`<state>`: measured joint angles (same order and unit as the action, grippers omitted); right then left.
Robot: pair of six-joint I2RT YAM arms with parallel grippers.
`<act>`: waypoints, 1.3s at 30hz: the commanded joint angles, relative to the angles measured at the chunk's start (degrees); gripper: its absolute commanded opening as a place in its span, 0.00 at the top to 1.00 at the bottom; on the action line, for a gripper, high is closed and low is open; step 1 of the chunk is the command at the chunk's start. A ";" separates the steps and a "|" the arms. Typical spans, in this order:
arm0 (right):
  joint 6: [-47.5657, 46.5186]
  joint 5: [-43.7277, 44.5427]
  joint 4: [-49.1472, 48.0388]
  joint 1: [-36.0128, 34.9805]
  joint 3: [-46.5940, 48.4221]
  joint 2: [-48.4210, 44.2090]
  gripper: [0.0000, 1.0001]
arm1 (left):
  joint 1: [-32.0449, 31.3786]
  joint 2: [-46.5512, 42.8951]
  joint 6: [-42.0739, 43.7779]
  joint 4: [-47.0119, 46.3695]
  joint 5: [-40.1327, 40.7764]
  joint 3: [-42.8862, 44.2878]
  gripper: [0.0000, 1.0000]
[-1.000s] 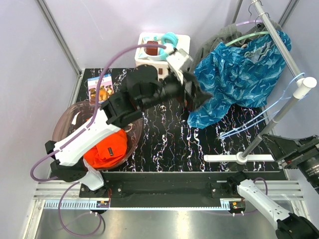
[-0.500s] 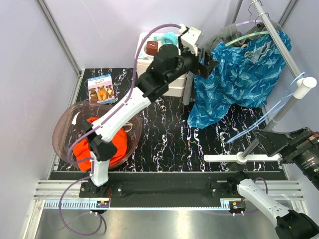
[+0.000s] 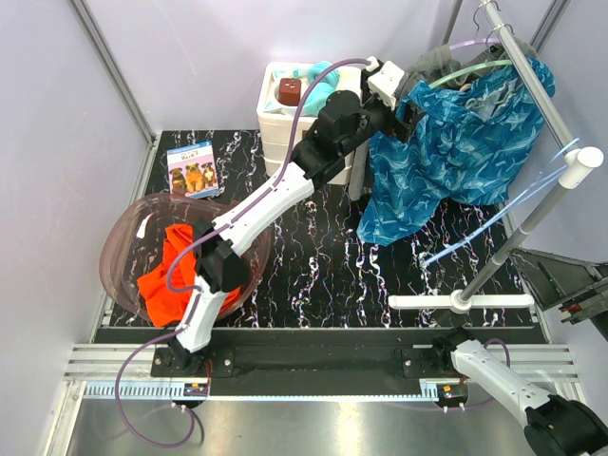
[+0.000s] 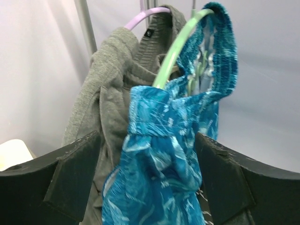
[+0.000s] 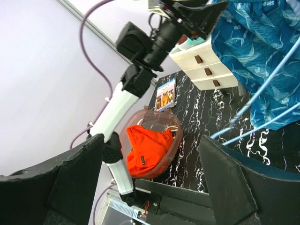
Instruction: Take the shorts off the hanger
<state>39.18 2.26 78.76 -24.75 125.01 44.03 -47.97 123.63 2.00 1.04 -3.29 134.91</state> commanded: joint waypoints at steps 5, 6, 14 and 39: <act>-1.74 -2.00 14.14 -0.03 1.99 2.90 0.10 | 1.12 4.68 -0.68 -8.59 -4.26 6.06 0.26; -2.00 -2.00 14.14 -0.12 1.90 2.99 0.09 | 1.21 4.86 -1.46 -9.03 -5.14 6.06 0.31; -2.53 -3.58 14.14 -0.12 2.43 4.31 0.09 | 0.15 6.27 -5.08 -10.00 -8.93 5.89 0.55; -1.30 -1.65 13.00 -0.12 3.83 4.75 0.06 | -0.73 -4.27 -23.17 -8.94 -20.61 6.51 1.00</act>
<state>38.41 0.51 78.76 -24.75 128.40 47.44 -47.92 129.25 -15.05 -2.11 -19.27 140.44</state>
